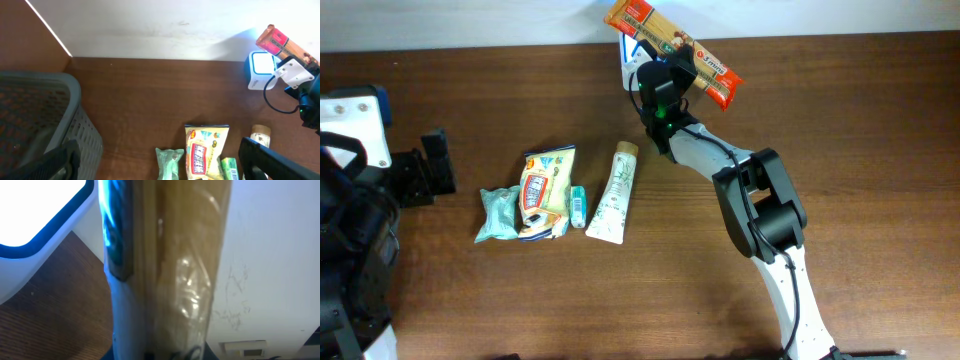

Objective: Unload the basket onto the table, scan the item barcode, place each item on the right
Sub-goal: 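Lift the pasta bag and hold it up in front of the scanner, then carry the pasta bag to the right side and release it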

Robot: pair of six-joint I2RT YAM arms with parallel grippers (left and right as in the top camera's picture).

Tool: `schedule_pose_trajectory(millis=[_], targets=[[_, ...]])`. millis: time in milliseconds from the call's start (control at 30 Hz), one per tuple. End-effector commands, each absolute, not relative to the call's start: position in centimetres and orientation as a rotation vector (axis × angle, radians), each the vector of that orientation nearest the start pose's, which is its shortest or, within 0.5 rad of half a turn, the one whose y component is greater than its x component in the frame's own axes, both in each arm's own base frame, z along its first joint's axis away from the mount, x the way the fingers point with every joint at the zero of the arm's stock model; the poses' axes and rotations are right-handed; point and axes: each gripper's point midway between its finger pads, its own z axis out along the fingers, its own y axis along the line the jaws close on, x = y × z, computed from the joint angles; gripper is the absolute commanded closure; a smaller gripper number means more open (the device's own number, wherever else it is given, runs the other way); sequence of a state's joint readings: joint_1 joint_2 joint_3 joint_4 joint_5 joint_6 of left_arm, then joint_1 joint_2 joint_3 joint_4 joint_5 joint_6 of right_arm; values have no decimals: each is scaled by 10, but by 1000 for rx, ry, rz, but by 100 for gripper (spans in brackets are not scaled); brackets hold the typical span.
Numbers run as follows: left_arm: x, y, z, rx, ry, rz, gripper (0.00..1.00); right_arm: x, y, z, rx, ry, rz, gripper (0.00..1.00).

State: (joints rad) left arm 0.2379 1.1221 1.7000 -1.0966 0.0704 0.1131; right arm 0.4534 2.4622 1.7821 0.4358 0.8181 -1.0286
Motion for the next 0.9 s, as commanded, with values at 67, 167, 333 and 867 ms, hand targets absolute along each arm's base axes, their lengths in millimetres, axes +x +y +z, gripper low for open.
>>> schedule_pose_trajectory(millis=[67, 167, 333, 867], targets=[[284, 59, 418, -77, 2079, 161, 1, 627, 162, 188, -574, 1687, -1116, 96], [284, 59, 418, -77, 2079, 161, 1, 613, 165, 219, -541, 1767, -928, 96], [284, 59, 418, -77, 2079, 161, 1, 534, 148, 282, -374, 2038, -442, 96], [284, 59, 418, -78, 2079, 161, 1, 377, -102, 101, 395, 2891, -409, 96]])
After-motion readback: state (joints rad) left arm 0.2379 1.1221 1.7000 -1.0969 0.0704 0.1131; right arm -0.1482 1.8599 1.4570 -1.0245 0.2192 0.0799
